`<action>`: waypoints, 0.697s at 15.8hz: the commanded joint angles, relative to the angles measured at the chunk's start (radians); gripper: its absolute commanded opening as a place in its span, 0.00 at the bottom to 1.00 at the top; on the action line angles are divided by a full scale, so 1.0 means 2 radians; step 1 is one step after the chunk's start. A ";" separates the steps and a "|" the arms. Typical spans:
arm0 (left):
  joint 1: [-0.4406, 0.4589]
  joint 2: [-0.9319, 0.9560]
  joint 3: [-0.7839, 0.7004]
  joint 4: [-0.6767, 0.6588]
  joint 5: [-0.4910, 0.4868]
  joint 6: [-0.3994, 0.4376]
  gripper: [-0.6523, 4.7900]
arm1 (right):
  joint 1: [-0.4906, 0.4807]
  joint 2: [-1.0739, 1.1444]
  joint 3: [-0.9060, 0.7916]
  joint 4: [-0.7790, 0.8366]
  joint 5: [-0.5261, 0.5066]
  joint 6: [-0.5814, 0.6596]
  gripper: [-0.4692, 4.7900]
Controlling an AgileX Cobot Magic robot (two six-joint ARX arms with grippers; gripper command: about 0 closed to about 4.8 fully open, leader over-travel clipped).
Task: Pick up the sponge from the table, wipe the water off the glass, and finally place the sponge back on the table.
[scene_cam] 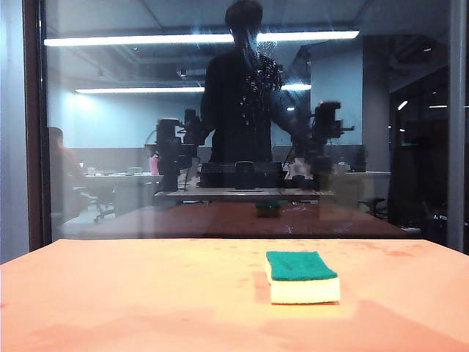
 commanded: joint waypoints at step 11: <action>0.000 0.001 0.003 -0.079 0.084 -0.045 0.17 | 0.009 0.405 0.198 -0.060 -0.294 0.163 0.33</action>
